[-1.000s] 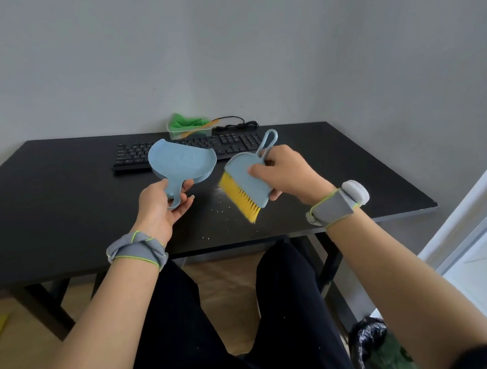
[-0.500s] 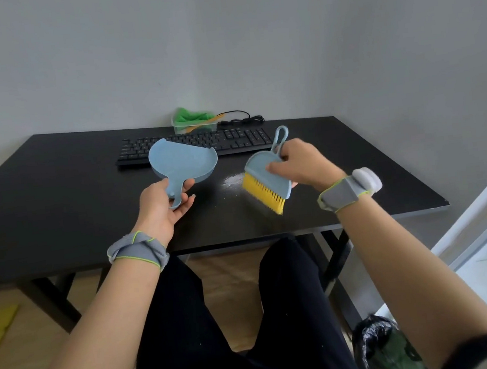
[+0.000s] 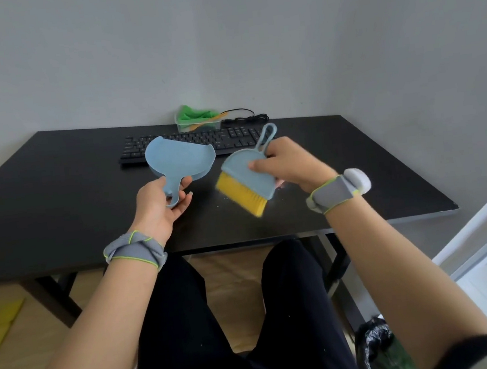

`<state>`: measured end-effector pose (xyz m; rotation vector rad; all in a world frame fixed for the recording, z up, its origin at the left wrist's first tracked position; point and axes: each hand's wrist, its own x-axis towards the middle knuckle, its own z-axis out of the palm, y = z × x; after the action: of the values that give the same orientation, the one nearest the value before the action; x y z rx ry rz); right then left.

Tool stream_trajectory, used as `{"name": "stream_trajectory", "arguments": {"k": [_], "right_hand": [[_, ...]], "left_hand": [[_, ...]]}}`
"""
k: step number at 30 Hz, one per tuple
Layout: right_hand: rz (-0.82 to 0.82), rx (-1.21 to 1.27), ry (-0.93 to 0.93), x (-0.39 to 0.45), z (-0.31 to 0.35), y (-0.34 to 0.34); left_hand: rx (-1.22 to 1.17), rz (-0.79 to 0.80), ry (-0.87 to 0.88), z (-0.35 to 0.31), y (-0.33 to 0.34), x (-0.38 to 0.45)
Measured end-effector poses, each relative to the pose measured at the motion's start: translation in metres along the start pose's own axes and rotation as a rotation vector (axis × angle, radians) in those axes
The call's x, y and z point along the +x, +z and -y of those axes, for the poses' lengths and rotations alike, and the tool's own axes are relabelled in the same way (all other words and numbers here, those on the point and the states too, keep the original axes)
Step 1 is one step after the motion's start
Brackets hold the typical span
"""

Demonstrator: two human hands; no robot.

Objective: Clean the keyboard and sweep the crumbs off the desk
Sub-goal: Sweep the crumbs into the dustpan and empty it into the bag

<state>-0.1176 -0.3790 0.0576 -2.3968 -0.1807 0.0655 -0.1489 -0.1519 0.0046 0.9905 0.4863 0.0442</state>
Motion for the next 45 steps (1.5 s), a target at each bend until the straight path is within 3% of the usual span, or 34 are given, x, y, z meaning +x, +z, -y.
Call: {"name": "stream_trajectory", "arguments": {"k": [2, 4, 10, 14, 17, 20, 26, 28, 31, 34, 36, 40, 45], "right_hand": [[0.149, 0.125, 0.005, -0.007, 0.016, 0.027], [0.199, 0.133, -0.006, -0.009, 0.024, 0.052], [-0.127, -0.228, 0.018, 0.007, -0.003, 0.026], [-0.275, 0.006, 0.042, 0.009, -0.009, 0.009], [-0.112, 0.209, 0.035, 0.005, 0.012, 0.043], [0.023, 0.227, 0.029, 0.011, 0.020, 0.075], [-0.261, -0.098, 0.103, 0.026, -0.014, 0.033], [-0.282, -0.023, 0.155, 0.025, -0.021, 0.014], [-0.328, 0.085, 0.078, 0.028, -0.009, 0.019], [-0.165, 0.247, 0.067, 0.032, 0.013, 0.053], [-0.126, 0.177, 0.072, 0.033, 0.017, 0.068], [-0.269, -0.054, 0.145, 0.038, -0.002, 0.039], [-0.355, 0.200, 0.109, 0.041, 0.000, 0.007]], "left_hand": [[-0.019, -0.008, 0.012, -0.002, -0.001, 0.001], [-0.027, -0.031, 0.028, -0.003, -0.002, 0.002], [-0.005, -0.041, 0.007, -0.003, -0.004, 0.003], [-0.023, -0.040, 0.005, 0.000, -0.004, 0.005], [-0.047, -0.061, 0.026, 0.001, -0.005, 0.007], [-0.054, -0.079, 0.056, 0.002, -0.006, 0.009], [-0.037, -0.073, 0.063, 0.006, -0.007, 0.009], [-0.041, -0.057, 0.060, 0.008, -0.006, 0.011], [-0.056, -0.058, 0.069, 0.010, -0.005, 0.013], [-0.080, -0.061, 0.079, 0.012, -0.005, 0.013], [-0.075, -0.055, 0.091, 0.012, -0.005, 0.013], [-0.031, -0.043, 0.110, 0.014, -0.005, 0.015], [-0.042, -0.021, 0.103, 0.020, -0.002, 0.020]]}}
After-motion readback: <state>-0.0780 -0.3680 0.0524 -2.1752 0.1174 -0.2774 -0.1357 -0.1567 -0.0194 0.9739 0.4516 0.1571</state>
